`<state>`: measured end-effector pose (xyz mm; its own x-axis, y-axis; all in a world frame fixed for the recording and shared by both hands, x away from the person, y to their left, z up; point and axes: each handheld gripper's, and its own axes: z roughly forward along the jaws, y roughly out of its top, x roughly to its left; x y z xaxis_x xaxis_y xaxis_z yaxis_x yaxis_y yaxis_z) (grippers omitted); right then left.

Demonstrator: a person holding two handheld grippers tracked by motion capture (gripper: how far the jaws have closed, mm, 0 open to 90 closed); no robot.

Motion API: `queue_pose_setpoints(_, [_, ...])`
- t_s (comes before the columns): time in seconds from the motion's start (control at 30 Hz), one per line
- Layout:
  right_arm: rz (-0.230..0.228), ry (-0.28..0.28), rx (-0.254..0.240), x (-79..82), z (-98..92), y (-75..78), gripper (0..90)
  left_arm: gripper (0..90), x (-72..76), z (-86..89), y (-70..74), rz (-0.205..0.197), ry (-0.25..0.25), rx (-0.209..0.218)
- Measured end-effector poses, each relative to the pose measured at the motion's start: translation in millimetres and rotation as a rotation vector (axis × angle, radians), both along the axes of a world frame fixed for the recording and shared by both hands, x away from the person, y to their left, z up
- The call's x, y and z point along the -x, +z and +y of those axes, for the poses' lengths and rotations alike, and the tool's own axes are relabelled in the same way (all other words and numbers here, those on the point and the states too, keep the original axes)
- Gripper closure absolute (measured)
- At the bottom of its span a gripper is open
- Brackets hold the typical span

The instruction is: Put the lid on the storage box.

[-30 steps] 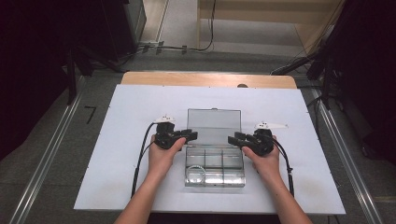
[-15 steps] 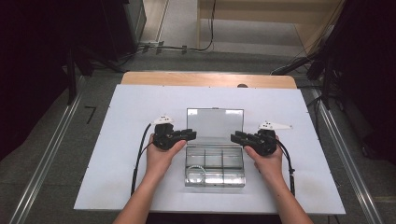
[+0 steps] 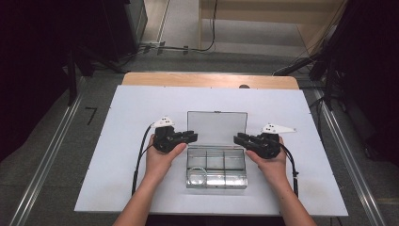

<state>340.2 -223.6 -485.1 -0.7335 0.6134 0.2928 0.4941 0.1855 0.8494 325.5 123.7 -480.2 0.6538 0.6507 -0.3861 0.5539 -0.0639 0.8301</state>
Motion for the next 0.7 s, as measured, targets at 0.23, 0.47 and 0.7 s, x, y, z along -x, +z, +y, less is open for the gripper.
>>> queue_pose_setpoints(0.23, [-0.036, 0.007, 0.010, 2.9, 0.2, 0.5, 67.4, 58.3, 0.1, -5.2, 15.0, -0.060, 0.013, -0.001])
queue_pose_setpoints(0.47, [-0.063, 0.014, 0.030, 5.3, 0.3, 1.5, 67.1, 63.4, 1.9, -4.3, 17.7, -0.080, 0.020, -0.001])
queue_pose_setpoints(0.7, [-0.052, 0.019, 0.053, 5.7, 1.0, 4.4, 64.3, 66.0, 6.8, -3.6, 18.2, -0.102, 0.008, 0.004])
